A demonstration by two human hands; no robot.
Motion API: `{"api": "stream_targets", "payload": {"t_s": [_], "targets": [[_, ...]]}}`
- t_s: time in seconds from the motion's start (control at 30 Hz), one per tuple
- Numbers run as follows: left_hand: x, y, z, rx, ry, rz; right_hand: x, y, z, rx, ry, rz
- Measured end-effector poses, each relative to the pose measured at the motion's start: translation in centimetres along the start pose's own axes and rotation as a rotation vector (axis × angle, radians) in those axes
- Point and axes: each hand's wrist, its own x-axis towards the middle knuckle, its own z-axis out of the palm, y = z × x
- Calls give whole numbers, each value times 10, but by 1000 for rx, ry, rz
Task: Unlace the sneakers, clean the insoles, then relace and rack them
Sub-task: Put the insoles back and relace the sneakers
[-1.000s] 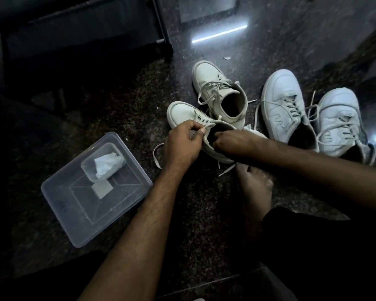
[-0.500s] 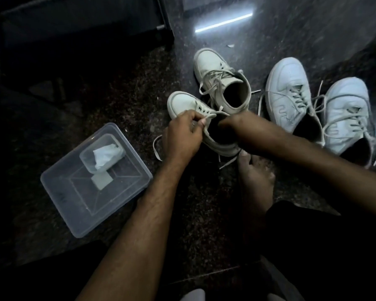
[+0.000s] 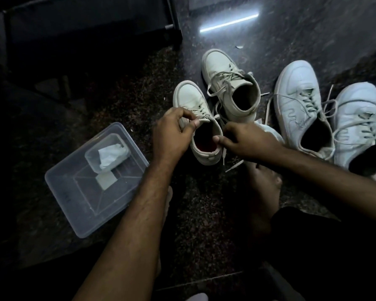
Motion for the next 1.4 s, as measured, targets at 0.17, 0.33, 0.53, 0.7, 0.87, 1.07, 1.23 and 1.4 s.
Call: {"api": "stream_targets", "payload": {"t_s": [0.17, 0.33, 0.53, 0.7, 0.87, 1.07, 1.23, 1.4], "targets": [[-3, -4, -6, -47, -37, -205, 2, 5, 1, 175, 238, -45], [3, 0, -17, 16, -244, -338, 18, 5, -2, 116, 181, -164], [13, 12, -21, -326, -206, -420, 17, 2, -8, 140, 53, -159], [18, 6, -24, -441, 153, -392, 2, -7, -53, 882, 180, -64], [12, -19, -24, -290, 255, -475, 9, 9, -67, 845, 346, 176], [3, -16, -17, 10, 268, -353, 12, 28, -45, 253, 419, 101], [-3, 0, -9, 22, 212, -435, -1, 8, -33, -263, 453, -282], [-5, -3, 7, -347, 158, -590, 7, -12, 9, 386, 63, 60]]}}
